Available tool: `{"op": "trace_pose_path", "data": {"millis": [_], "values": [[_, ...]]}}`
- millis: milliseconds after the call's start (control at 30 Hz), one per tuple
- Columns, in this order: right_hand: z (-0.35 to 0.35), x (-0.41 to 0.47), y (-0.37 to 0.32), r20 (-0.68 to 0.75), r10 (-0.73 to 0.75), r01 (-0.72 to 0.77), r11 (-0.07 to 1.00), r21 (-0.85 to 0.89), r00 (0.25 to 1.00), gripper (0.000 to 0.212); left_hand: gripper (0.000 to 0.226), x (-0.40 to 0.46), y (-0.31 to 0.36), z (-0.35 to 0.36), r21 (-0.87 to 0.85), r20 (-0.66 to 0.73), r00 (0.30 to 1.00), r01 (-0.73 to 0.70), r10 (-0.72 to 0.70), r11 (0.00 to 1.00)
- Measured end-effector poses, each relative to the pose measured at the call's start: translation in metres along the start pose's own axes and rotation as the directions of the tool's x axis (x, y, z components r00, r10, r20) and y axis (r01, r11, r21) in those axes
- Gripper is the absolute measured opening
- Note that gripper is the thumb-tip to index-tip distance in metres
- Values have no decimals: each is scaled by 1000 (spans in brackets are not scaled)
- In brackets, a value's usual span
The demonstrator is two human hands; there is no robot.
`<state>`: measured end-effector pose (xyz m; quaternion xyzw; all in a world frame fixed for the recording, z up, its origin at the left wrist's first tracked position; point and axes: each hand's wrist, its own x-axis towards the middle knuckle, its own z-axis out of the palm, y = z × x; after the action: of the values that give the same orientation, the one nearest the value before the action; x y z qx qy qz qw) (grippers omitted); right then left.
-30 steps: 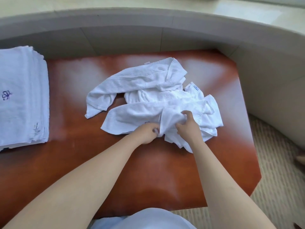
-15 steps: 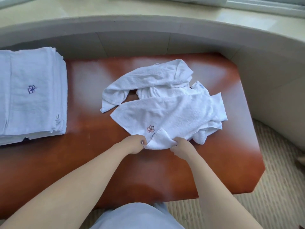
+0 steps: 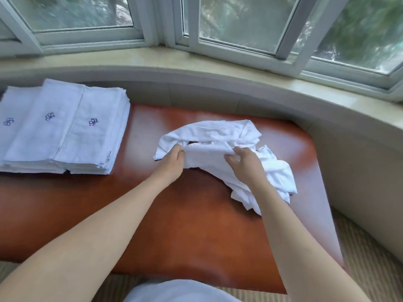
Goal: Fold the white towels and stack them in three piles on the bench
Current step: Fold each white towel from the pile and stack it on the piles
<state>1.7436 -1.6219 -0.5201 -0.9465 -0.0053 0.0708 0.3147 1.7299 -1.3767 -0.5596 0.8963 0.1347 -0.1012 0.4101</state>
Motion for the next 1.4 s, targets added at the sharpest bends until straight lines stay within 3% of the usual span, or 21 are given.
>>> {"op": "trace_pose_path", "data": {"millis": [100,200,267,333,433,567,733,1000,1100,1233,1400], "values": [[-24,2,-23,65,-85,79,992,95,994,29,20,-9,26,-35,-37,-166,980,-119,111,992],[-37,-8,-39,111,-165,151,980,129,980,33,19,-22,50,-75,-78,-225,953,-225,203,971],[-33,-21,-47,269,-112,82,989,119,957,27,19,-33,61,-104,-96,-250,937,-276,246,956],[-23,-36,-51,339,-51,5,991,137,939,22,20,-49,65,-129,-88,-261,925,-307,275,948],[-15,-63,-69,208,-6,-64,943,326,978,22,20,-82,51,-161,-61,-271,918,-317,290,947],[-27,-103,-110,47,2,-23,890,456,999,22,19,-134,13,-193,0,-280,928,-255,245,967],[-44,-149,-157,164,-123,17,846,532,979,17,22,-185,-15,-223,19,-328,923,-209,204,978],[-56,-167,-194,275,-241,-9,736,677,931,19,25,-207,-5,-272,30,-359,904,-238,233,971],[-53,-149,-195,262,-199,-35,730,683,944,18,25,-189,2,-273,40,-358,898,-260,257,965],[-40,-106,-182,260,-86,-115,736,667,962,17,8,-148,2,-254,15,-375,900,-232,221,973],[-15,-30,-147,224,17,-165,730,663,974,15,28,-75,4,-218,16,-303,929,-217,211,976]]}}
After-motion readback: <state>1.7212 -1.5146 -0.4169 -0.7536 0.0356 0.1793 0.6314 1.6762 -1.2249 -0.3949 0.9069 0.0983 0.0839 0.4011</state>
